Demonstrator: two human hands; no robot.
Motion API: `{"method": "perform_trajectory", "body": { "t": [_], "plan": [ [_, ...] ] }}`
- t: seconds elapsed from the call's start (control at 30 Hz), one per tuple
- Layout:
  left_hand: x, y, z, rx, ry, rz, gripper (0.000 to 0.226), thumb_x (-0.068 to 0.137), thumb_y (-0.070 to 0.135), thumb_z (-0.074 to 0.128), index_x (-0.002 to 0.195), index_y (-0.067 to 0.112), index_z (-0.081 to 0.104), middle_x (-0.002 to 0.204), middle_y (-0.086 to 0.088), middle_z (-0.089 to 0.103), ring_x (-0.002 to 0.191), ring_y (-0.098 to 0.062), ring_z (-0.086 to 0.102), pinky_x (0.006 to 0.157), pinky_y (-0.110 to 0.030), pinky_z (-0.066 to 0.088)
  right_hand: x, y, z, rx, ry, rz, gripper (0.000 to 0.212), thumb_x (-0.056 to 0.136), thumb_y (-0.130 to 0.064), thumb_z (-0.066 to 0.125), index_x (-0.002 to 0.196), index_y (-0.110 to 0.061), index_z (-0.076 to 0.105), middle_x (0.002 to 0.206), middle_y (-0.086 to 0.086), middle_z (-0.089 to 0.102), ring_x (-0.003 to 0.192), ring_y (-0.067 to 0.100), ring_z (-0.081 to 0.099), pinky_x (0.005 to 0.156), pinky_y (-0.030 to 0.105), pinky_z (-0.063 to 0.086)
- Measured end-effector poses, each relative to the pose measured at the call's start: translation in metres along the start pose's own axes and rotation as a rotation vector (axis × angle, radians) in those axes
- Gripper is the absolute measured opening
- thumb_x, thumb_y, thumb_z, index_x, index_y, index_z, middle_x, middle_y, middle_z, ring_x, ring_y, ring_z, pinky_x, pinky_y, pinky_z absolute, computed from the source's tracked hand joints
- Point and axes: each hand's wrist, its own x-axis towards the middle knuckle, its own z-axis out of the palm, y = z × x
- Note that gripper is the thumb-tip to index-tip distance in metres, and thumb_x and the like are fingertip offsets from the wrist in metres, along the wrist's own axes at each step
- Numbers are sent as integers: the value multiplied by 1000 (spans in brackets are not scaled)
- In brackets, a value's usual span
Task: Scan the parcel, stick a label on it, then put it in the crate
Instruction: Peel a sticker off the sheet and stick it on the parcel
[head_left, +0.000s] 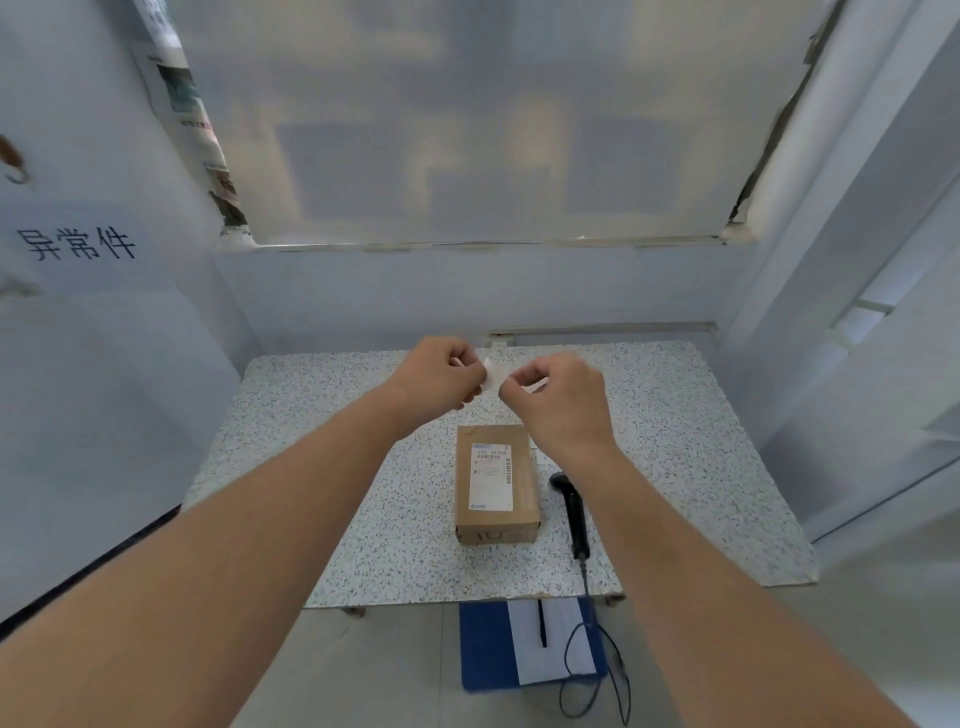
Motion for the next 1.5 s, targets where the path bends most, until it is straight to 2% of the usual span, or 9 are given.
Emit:
{"method": "perform_trajectory", "body": {
  "t": [0.27, 0.4, 0.6, 0.7, 0.8, 0.93, 1.17, 1.37, 1.5],
  "plan": [
    [17, -66, 23, 188, 38, -197, 16, 95, 22, 59, 97, 6, 63, 92, -14, 75, 87, -34, 72, 82, -52, 60, -4, 36, 37, 11, -80, 186, 14, 82, -35, 77, 77, -23, 74, 100, -5, 68, 80, 10, 66, 69, 36, 59],
    [25, -108, 29, 239, 86, -314, 21, 96, 24, 60, 91, 4, 61, 100, -24, 75, 72, -26, 60, 68, -43, 56, -4, 62, 59, 17, -113, 268, 17, 82, -32, 77, 71, -19, 74, 97, -7, 72, 79, 11, 68, 69, 36, 60],
    [28, -155, 37, 273, 137, -432, 25, 92, 27, 60, 86, 3, 61, 93, -22, 74, 71, -28, 63, 69, -43, 59, -8, 91, 87, -6, -116, 365, 19, 82, -40, 71, 74, -23, 70, 86, -1, 72, 79, 18, 69, 68, 37, 60],
    [29, -168, 38, 278, 157, -450, 21, 91, 26, 58, 80, 8, 54, 87, -20, 72, 75, -31, 68, 68, -38, 55, -8, 96, 95, -45, -128, 398, 18, 85, -40, 71, 79, -23, 69, 87, -4, 72, 79, 15, 69, 67, 34, 59],
    [33, -176, 36, 246, 152, -451, 17, 92, 20, 67, 87, 4, 64, 88, -16, 73, 84, -35, 74, 75, -44, 64, -7, 98, 101, -63, -125, 406, 17, 87, -39, 71, 80, -23, 68, 86, -4, 71, 77, 15, 69, 66, 33, 58],
    [41, -179, 34, 234, 145, -443, 23, 88, 25, 80, 83, 7, 66, 80, -13, 74, 79, -32, 75, 74, -43, 64, -4, 100, 103, -87, -110, 414, 17, 87, -39, 70, 79, -24, 67, 87, -4, 70, 80, 15, 68, 70, 38, 60],
    [54, -186, 34, 135, 176, -454, 41, 95, 37, 69, 75, 2, 74, 76, -21, 76, 65, -32, 72, 75, -49, 65, -1, 107, 102, -88, -100, 419, 16, 87, -37, 70, 77, -25, 66, 83, -7, 70, 79, 14, 68, 67, 36, 59],
    [61, -187, 36, 198, 197, -435, 19, 85, 24, 83, 79, 7, 75, 73, -9, 73, 57, -21, 63, 57, -30, 52, 2, 112, 104, -99, -114, 415, 15, 86, -39, 70, 79, -27, 66, 88, -7, 69, 81, 12, 67, 70, 38, 60],
    [62, -187, 38, 156, 224, -401, 17, 85, 26, 82, 81, 11, 74, 82, -8, 75, 63, -24, 67, 58, -28, 51, 3, 115, 107, -117, -129, 407, 14, 85, -40, 69, 80, -27, 67, 90, -7, 69, 82, 13, 67, 70, 37, 60]
  ]
}}
